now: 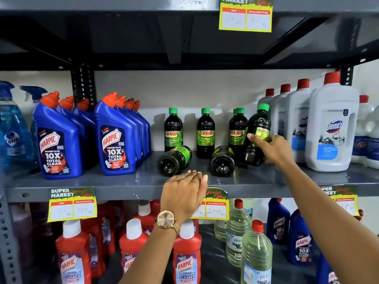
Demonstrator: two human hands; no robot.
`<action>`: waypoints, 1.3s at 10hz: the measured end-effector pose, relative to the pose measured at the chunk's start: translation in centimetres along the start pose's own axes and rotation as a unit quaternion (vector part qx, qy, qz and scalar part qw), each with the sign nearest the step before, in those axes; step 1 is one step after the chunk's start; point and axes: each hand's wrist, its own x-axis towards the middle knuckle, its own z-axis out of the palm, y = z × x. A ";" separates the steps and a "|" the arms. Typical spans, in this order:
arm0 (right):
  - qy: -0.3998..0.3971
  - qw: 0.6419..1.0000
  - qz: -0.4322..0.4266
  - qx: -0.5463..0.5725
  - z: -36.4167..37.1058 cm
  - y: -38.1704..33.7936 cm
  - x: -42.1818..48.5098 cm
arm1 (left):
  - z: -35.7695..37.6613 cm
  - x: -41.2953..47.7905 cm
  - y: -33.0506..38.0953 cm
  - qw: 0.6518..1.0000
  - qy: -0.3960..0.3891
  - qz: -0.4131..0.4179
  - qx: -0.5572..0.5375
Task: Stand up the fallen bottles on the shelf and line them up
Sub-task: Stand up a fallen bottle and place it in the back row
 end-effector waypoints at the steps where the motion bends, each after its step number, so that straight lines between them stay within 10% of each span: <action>1: 0.029 0.998 -0.032 -0.040 0.0 -0.6 0.4 | 0.0 0.1 0.0 1.000 0.004 0.001 -0.007; 13: -0.052 0.997 0.009 -0.056 2.3 1.4 0.6 | -0.4 0.2 0.7 0.999 0.009 -0.027 -0.026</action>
